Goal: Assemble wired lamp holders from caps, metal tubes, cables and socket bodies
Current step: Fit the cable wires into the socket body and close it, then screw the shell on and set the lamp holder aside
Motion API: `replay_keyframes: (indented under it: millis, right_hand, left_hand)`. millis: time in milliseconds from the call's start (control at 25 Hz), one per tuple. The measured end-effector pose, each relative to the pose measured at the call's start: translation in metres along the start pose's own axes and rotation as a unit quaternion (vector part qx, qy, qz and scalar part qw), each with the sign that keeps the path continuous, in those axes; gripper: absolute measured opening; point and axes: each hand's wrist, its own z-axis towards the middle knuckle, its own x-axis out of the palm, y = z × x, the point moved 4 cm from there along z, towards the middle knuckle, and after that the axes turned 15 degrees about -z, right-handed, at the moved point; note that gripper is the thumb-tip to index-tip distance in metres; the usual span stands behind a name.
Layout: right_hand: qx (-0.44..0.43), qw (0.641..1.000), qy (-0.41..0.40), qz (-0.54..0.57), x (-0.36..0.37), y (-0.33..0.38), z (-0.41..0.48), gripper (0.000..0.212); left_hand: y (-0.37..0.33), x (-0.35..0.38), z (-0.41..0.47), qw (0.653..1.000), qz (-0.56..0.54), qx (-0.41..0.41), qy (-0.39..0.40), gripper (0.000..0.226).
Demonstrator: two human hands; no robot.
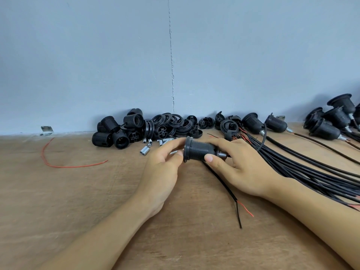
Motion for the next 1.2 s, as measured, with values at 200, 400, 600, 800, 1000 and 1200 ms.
replay_keyframes:
  millis: [200,400,600,800,1000,1200]
  right_hand:
    - [0.008,1.000,0.009,-0.014,0.001,0.001,-0.001,0.039]
    - [0.021,1.000,0.006,-0.009,0.003,-0.003,0.001,0.043]
    - [0.026,1.000,-0.006,0.012,0.002,-0.005,0.000,0.045]
    - [0.042,0.999,-0.025,0.015,0.003,-0.009,0.002,0.041]
    - [0.033,0.999,0.002,0.014,0.004,-0.008,0.000,0.043]
    - [-0.009,0.999,0.046,-0.005,0.007,-0.002,0.004,0.043]
  left_hand:
    - [-0.003,0.001,0.000,1.000,-0.018,0.019,0.008,0.051]
    - [-0.001,0.001,0.000,0.997,-0.072,-0.010,0.012,0.040]
    - [-0.005,0.001,0.001,0.994,-0.107,0.004,0.007,0.011]
    - [-0.001,-0.006,0.004,0.999,-0.017,0.024,-0.040,0.051]
    - [0.009,-0.005,0.007,0.999,0.030,-0.017,-0.015,0.072]
    - [0.005,0.002,0.009,0.999,0.023,-0.016,0.024,0.064]
